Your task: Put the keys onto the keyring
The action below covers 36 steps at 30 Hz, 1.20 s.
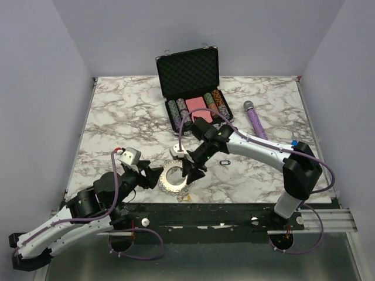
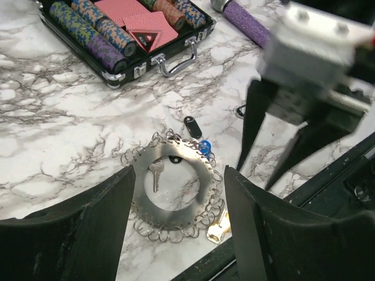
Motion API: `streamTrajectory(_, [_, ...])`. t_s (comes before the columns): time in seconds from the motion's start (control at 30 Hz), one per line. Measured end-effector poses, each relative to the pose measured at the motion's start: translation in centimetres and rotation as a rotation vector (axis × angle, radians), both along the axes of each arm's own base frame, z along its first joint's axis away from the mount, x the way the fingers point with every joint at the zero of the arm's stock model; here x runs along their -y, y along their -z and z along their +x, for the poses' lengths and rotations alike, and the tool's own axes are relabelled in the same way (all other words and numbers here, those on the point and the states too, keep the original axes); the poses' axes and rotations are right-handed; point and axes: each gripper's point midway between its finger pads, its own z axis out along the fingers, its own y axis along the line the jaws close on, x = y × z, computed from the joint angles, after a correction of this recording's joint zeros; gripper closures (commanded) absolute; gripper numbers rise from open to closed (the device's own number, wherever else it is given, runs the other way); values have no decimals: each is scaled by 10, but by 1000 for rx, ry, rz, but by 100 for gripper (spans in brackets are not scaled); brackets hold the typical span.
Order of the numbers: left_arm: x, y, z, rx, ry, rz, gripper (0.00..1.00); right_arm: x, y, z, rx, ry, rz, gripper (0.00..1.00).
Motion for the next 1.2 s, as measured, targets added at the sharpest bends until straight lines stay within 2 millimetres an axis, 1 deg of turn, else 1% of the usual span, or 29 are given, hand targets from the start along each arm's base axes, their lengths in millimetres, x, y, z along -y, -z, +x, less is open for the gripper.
streamTrajectory(0.03, [0,-2,2,7,-1,22,27,8,3,-12,-2,-60,14,52])
streamTrajectory(0.07, [-1,-3,4,16,-8,43,26,13,8,-19,-1,-108,24,52])
streamTrajectory(0.13, [-6,-8,11,41,-37,92,25,20,19,-29,0,-174,26,52])
streamTrajectory(0.2, [-13,-11,20,61,-74,138,25,21,27,-34,8,-220,23,52])
streamTrajectory(0.27, [-24,-11,34,64,-139,189,24,18,33,-36,27,-260,15,52])
streamTrajectory(0.33, [-38,-5,52,39,-209,235,23,9,36,-41,57,-299,11,52])
streamTrajectory(0.43, [-53,6,71,-25,-276,254,20,-1,43,-55,105,-359,-16,52])
streamTrajectory(0.5, [-59,10,81,-57,-295,229,19,-5,49,-66,131,-390,-47,52])
streamTrajectory(0.6, [-60,10,88,-77,-287,172,18,-10,59,-75,159,-407,-97,52])
streamTrajectory(0.7, [-58,7,90,-76,-272,135,15,-20,64,-73,187,-395,-129,53])
streamTrajectory(0.87, [-55,-1,87,-42,-253,109,12,-43,70,-56,229,-341,-148,53])
streamTrajectory(0.97, [-56,-5,85,-25,-257,102,8,-53,72,-48,249,-324,-150,53])
streamTrajectory(1.1, [-59,-9,84,-4,-272,97,7,-59,77,-44,259,-316,-157,51])
streamTrajectory(1.2, [-62,-10,84,3,-289,97,7,-59,78,-43,262,-314,-160,50])
